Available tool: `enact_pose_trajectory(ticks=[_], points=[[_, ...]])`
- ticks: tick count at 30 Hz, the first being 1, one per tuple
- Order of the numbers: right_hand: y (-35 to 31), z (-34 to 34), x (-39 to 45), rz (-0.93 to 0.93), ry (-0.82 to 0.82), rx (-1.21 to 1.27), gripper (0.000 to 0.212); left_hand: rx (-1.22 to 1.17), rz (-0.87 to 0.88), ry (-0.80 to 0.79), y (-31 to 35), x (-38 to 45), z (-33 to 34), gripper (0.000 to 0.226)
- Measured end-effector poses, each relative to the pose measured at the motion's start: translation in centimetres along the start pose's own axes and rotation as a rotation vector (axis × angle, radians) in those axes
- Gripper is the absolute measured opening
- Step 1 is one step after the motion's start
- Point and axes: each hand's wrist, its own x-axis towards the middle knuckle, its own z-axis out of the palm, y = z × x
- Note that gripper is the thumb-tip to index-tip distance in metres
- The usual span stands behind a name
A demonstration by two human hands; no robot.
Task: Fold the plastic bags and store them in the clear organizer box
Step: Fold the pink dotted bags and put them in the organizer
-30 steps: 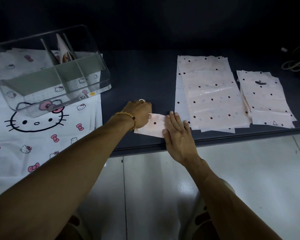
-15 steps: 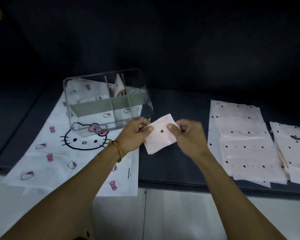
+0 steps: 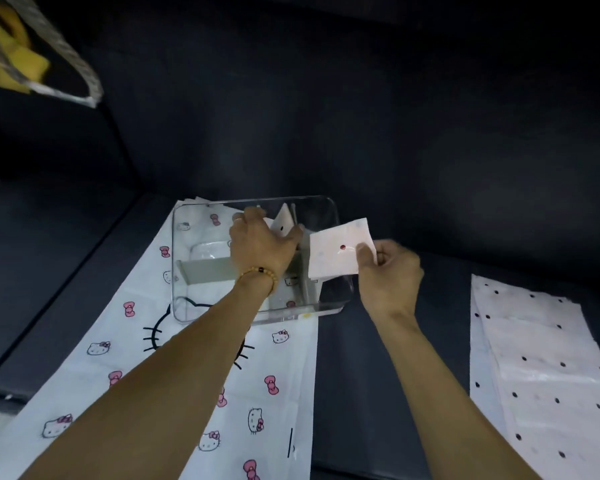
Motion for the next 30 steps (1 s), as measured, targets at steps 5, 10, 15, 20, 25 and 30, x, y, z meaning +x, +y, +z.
enact_pose_trajectory(ticks=[5,10,15,20,25,30], points=[[-1.2,2.0,1.1,-0.07,0.004,0.032,0.013,0.064,0.024,0.068,-0.9,0.5,0.2,0.039],[-2.9,4.5,1.9,-0.185,-0.082,-0.015,0.011,0.022,0.103,0.138,-2.4,0.3,-1.6,0.009],[-3.7,7.0,2.3,-0.429,-0.153,-0.25,0.014,-0.018,0.094,0.2,-2.4,0.0,-2.0,0.008],[-3.4,8.7,2.7,-0.335,-0.236,-0.378,0.014,-0.064,0.114,0.128,-2.8,0.0,-2.3,0.008],[-3.2,9.5,1.5,-0.179,-0.165,-0.119,0.009,-0.132,0.178,0.052,-3.6,-0.3,-2.6,0.005],[-3.1,9.9,2.0,-0.089,-0.343,-0.145,0.014,-0.152,0.195,0.008,-3.5,-0.3,-2.5,0.003]])
